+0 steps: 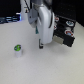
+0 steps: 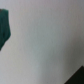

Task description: Open the kcup holder, insert the kcup into the holder, and close the kcup holder

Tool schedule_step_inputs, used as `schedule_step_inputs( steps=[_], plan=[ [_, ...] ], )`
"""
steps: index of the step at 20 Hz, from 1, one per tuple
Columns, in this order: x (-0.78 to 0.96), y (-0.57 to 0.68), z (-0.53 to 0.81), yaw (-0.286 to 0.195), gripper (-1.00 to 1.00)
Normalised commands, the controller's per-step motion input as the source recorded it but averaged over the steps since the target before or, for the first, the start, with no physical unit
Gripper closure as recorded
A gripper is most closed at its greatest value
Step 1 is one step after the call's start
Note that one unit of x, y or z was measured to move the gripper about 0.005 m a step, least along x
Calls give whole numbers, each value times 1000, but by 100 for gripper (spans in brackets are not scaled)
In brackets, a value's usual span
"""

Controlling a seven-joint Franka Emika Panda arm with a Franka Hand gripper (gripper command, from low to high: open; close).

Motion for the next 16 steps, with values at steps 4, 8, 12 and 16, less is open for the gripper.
schedule_step_inputs(
  steps=[4,8,12,16],
  plan=[
    [-328,-548,-78,-227,-100],
    [-349,-555,-162,-234,-100],
    [-359,-556,-236,-238,-100],
    [-304,-526,-370,-262,-100]
  ],
)
